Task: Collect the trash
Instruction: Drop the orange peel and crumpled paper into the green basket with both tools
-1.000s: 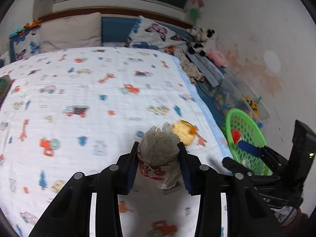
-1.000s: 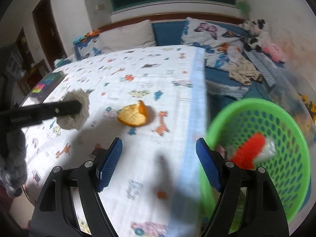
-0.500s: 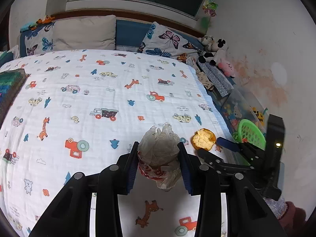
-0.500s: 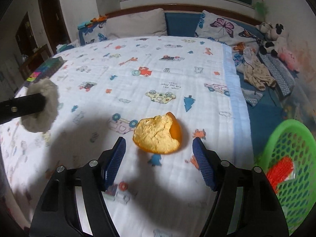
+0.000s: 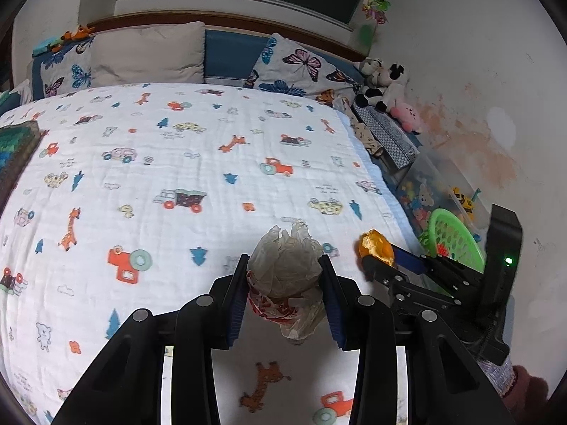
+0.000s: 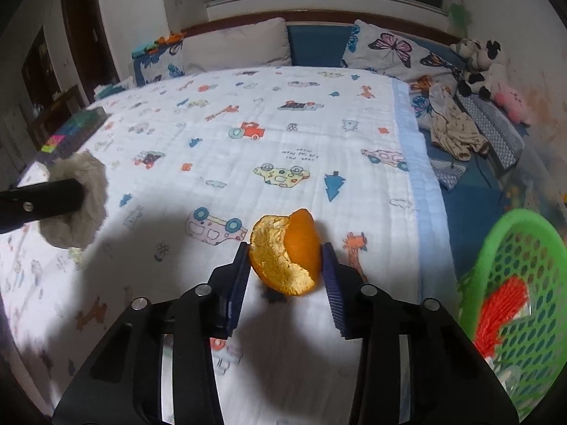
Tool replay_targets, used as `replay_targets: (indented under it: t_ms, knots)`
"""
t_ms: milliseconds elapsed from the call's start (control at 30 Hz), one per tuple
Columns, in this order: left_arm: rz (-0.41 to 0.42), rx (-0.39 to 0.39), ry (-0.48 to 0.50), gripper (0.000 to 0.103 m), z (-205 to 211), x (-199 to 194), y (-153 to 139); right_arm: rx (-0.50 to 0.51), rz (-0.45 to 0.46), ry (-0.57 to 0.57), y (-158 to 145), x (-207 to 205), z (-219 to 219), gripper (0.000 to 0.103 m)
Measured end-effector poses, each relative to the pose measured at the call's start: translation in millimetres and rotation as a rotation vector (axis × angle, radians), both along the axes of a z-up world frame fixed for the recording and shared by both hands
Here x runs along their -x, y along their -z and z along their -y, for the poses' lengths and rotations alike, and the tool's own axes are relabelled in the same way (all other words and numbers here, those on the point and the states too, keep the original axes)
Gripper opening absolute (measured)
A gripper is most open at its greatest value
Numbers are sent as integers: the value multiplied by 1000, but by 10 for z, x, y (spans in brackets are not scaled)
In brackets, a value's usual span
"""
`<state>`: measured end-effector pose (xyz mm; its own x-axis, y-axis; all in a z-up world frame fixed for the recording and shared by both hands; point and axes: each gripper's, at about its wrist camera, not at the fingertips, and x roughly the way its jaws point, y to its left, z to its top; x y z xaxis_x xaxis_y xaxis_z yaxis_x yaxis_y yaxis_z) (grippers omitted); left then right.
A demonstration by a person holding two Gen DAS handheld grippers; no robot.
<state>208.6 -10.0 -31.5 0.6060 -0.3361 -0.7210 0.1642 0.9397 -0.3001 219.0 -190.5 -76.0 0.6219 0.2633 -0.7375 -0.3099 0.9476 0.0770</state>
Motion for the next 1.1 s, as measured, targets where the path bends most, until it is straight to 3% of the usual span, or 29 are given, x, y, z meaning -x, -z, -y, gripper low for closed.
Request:
replay_targets:
  t_ms: [433, 800, 1100]
  knots:
    - [27, 4, 154, 38, 757, 49, -172, -99, 62, 119, -427, 644, 770, 39]
    - [31, -4, 322, 38, 1642, 80, -263, -83, 49, 346, -411, 983, 1737, 40]
    - [22, -32, 420, 38, 2246, 79, -216, -95, 23, 456, -298, 1122, 2207, 43]
